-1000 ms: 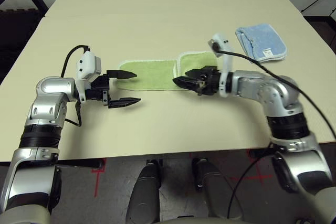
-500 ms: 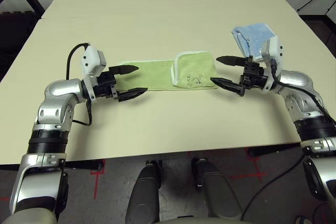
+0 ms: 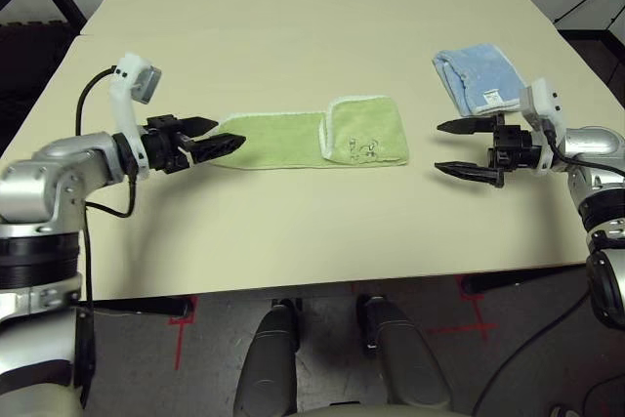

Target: Fold the towel and set it aside.

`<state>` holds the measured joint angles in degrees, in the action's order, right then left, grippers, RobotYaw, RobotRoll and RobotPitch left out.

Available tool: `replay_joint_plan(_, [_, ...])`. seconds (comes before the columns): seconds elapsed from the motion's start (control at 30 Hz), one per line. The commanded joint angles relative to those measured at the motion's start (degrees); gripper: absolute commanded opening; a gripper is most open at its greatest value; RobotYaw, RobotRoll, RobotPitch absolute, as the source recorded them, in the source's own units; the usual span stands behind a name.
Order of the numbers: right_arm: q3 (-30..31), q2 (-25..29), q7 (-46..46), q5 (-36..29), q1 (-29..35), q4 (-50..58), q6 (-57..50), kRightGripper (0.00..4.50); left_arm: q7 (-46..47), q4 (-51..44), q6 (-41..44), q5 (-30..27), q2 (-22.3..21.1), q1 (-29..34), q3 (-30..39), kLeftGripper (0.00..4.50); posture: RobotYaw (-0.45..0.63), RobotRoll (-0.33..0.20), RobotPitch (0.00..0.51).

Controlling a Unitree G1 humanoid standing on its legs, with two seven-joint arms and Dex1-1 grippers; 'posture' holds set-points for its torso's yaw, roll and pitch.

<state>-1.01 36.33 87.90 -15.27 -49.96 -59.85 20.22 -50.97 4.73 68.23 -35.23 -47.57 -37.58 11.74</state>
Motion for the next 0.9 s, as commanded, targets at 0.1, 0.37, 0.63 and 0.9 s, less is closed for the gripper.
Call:
replay_joint_plan(0.1, [-2.13, -2.07, -0.88, -0.91, 2.14, 3.21, -0.93, 4.48, 8.89, 6.47, 17.37, -2.50, 5.06, -3.49, 8.35, 4.50, 0.05, 0.000, 0.189])
replay_joint_plan(0.37, [-3.68, -3.07, -2.81, -1.43, 4.96, 7.25, -2.90, 4.48, 18.21, 5.04, 21.38, -1.13, 11.62, -3.26, 21.23, 4.50, 0.05, 0.000, 0.193])
replay_joint_plan(0.63, [-3.80, -3.38, -3.64, -1.29, 5.16, 8.78, -4.32, 4.48, 24.90, 0.96, 24.27, -4.01, 15.03, -0.85, 30.09, 4.50, 0.05, 0.000, 0.196])
replay_joint_plan(0.9, [-3.47, -3.68, -3.67, -0.98, 5.00, 9.09, -4.64, 4.48, 30.85, 4.60, 24.27, -7.94, 12.86, 1.08, 28.22, 4.50, 0.05, 0.000, 0.199])
